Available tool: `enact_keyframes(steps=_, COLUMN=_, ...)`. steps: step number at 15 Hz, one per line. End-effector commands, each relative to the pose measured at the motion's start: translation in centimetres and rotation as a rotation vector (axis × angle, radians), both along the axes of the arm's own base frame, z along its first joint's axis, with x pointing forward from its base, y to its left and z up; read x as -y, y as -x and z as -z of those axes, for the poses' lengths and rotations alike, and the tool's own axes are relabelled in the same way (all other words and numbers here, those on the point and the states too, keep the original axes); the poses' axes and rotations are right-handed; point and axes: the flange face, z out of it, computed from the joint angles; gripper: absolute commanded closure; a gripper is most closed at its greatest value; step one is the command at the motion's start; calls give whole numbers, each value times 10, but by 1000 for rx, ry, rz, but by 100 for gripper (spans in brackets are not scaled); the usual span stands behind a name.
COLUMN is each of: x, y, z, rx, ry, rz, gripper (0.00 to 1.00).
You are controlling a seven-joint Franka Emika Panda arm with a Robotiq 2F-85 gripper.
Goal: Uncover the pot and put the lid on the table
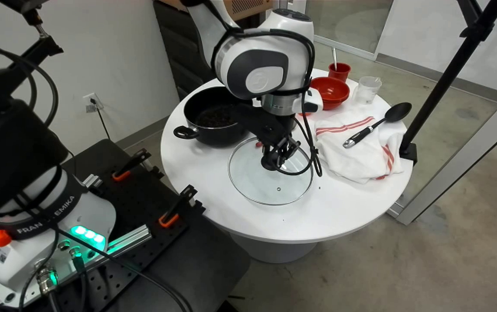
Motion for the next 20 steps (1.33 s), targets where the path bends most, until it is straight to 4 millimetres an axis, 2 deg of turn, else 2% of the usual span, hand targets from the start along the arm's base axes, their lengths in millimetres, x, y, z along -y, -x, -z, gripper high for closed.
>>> enact_keyframes(steps=1, x=-4, y=-5, z=11, rx=-12, ry=9, rz=-42, gripper=75)
enact_keyframes(steps=7, x=-20, y=-10, z=37, rx=-56, ry=41, rz=-117, gripper=75)
enact_keyframes(steps=15, x=-3, y=-20, z=39, rx=-78, ry=114, rz=-164, gripper=75)
enact_keyframes(steps=20, x=-1, y=-21, z=46, rx=-112, ry=172, rz=-201, gripper=75)
